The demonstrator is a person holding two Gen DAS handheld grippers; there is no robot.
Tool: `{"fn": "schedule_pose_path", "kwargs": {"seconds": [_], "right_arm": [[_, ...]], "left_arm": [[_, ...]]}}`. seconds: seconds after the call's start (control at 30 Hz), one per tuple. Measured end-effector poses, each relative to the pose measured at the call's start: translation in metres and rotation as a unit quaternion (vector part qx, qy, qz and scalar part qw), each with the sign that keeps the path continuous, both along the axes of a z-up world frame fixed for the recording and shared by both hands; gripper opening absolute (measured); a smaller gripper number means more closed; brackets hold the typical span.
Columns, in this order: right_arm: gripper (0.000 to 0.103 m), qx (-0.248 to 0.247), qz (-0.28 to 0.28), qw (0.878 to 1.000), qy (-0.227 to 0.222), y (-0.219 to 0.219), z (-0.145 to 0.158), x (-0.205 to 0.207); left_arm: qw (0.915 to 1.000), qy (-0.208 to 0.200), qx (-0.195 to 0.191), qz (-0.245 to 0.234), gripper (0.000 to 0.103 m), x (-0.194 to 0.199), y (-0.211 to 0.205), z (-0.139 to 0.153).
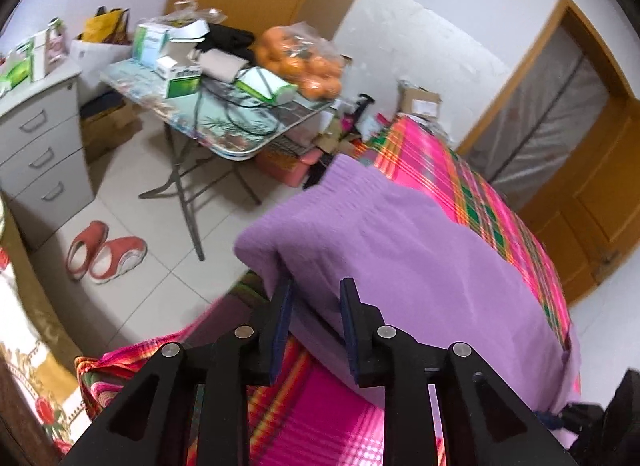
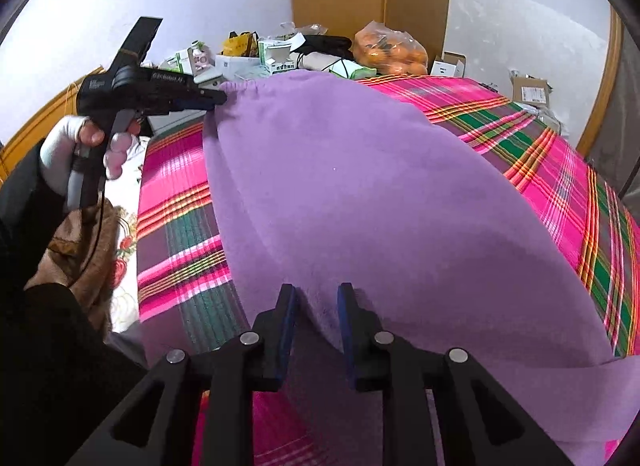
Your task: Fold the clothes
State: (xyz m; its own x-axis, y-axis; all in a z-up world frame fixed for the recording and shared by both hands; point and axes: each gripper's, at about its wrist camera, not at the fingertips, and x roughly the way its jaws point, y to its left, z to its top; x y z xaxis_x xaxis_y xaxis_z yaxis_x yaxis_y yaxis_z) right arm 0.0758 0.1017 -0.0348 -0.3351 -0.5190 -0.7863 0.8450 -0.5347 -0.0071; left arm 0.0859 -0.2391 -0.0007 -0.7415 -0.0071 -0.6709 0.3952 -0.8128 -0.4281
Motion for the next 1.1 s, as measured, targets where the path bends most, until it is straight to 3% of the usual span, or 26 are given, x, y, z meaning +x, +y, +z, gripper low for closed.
{"fn": "schedule_pose_path", "kwargs": {"seconds": [0.27, 0.3, 0.33, 0.37, 0.57, 0.67, 0.8, 0.93, 1.1], "right_arm": [[0.021, 0.01, 0.014, 1.0, 0.016, -0.005, -0.004, 0.003], [0.018, 0.01, 0.012, 1.0, 0.016, -0.005, -0.004, 0.003], [0.006, 0.01, 0.01, 1.0, 0.017, -0.005, -0.004, 0.002], [0.003, 0.01, 0.009, 1.0, 0.017, -0.006, -0.004, 0.001], [0.002, -0.021, 0.012, 0.999, 0.028, -0.002, 0.024, 0.009], [0.002, -0.027, 0.03, 0.999, 0.026, -0.003, 0.03, 0.014], [0.002, 0.006, 0.041, 0.999, -0.005, -0.014, 0.003, 0.015], [0.007, -0.008, 0.032, 0.999, -0.04, -0.01, 0.002, 0.006], [0.01, -0.059, 0.0, 0.998, -0.026, 0.007, 0.034, -0.013]], "left_arm": [[1.0, -0.005, 0.003, 0.008, 0.026, -0.015, -0.002, -0.003], [1.0, -0.003, 0.006, 0.007, 0.026, -0.017, -0.002, -0.003], [1.0, -0.002, 0.004, 0.007, 0.024, -0.019, -0.002, -0.002], [1.0, 0.0, 0.0, 0.007, 0.012, -0.02, -0.002, -0.001], [0.9989, 0.045, -0.013, -0.001, 0.009, -0.012, -0.01, 0.023], [0.9996, 0.029, -0.008, 0.001, 0.009, -0.014, -0.018, 0.013], [0.9999, 0.011, 0.001, -0.007, 0.009, -0.015, -0.023, -0.007], [0.9999, 0.004, -0.006, -0.011, 0.013, -0.008, -0.024, 0.001], [0.9994, 0.02, -0.027, 0.007, 0.014, 0.001, -0.022, 0.024]]}}
